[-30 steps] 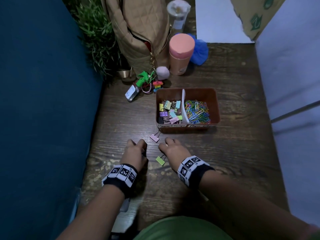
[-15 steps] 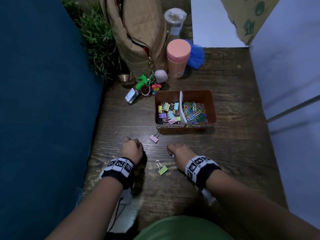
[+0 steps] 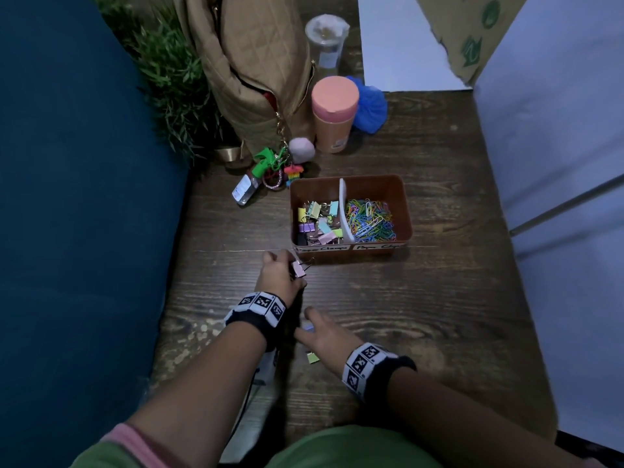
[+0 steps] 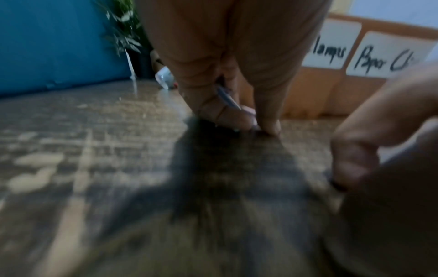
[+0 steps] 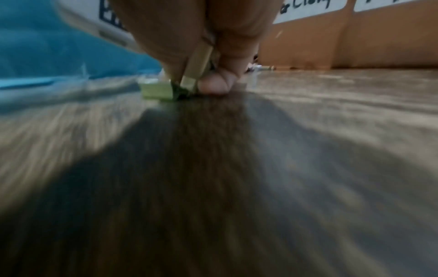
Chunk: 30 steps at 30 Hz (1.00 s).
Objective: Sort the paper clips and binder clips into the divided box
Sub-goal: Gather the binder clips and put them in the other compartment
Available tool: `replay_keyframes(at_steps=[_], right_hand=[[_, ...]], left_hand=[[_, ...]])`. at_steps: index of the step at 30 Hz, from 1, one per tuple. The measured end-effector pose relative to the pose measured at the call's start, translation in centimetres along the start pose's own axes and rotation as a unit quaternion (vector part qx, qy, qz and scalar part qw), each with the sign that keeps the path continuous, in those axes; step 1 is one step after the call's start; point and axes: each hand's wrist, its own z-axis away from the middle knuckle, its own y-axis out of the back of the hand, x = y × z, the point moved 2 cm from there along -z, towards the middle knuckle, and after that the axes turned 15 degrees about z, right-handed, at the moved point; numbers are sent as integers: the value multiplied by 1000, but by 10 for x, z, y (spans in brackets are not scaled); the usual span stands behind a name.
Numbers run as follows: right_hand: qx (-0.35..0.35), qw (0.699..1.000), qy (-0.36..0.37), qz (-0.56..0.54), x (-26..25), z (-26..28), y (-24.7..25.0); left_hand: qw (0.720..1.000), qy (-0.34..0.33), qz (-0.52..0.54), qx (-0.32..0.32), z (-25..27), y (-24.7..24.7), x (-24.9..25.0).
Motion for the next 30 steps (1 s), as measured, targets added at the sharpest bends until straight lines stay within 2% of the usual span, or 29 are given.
replay_keyframes(at_steps=[5,9,14,18,20,22,25,28,30], right_hand=[[7,1000,-3,-4,-3,2,0],[-7,993,-56,-101,7,1,3],[18,979,-108,-173,31,4,16],[66,964,-155,-207,52,12,37],[40,969,-133,-203,54,18,44],[-9,983,-80,-166,46,23,39],[-90,991,-38,-94,27,30,18],[-100,993,-47,-45,19,32,10],[-89,995,-35,-4,15,34,11]], left_hand=[[999,-32,-6,-11,-1,2,-3],[999,-28,-11,-17,-6,10,-6],[1000,-9,2,-16,2,24,-13],[999,-1,35,13,16,53,-13],[998,-9,47,30,21,72,-3],[996,-24,72,45,22,89,11],[987,-85,111,78,17,104,44],[980,-133,116,90,8,102,77],[982,-145,106,64,1,93,90]])
